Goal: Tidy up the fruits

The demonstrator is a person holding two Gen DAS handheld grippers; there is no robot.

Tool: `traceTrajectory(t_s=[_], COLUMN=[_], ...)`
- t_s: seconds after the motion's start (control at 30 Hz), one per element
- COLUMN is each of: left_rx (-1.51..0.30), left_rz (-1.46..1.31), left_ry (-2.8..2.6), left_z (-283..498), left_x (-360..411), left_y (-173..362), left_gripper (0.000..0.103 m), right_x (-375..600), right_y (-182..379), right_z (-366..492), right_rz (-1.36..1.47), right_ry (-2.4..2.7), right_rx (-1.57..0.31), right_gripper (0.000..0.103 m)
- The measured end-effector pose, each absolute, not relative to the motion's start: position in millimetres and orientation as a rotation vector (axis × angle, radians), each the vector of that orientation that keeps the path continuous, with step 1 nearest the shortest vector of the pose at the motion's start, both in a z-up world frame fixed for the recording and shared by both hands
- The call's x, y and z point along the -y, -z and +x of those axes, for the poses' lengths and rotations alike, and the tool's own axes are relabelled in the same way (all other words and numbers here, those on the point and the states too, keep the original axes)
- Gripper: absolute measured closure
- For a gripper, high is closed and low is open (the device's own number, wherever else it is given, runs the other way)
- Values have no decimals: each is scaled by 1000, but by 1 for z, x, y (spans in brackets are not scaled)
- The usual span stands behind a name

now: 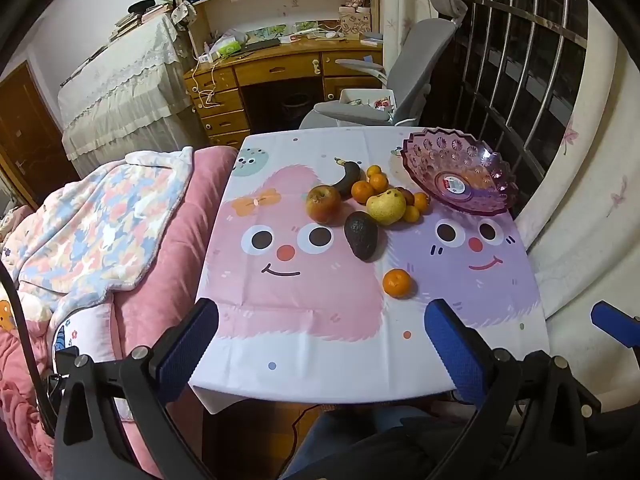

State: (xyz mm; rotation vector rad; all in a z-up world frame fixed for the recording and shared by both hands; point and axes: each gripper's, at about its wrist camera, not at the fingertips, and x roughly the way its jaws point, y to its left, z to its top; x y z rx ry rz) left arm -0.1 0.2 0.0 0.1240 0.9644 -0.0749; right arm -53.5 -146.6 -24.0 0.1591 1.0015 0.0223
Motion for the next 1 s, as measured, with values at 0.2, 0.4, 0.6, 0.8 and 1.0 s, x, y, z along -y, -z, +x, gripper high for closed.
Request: traceTrajectory(t_s=[0.2,0.4,0.6,0.8,1.0], left_rx=[-964,-972,-978,-981,-981], left_rz=[124,122,125,125,125], left_ry=[76,76,77,78,77], left_z=[-2,-1,0,1,5], left_x=[0,-1,-1,0,2], left_y=[-1,0,0,0,4], left_gripper=[1,1,1,1,1], right_x=[148,148,149,150,151], right_y=[25,26,26,26,25], right_z=[-49,-44,-38,-36,-36], right_rz=[159,157,157,157,158], right_ry=[-22,-21,-20,-19,-19], right_rx=[-1001,-1004,-1007,-1010,-1012], right_gripper=[0,0,0,0,0])
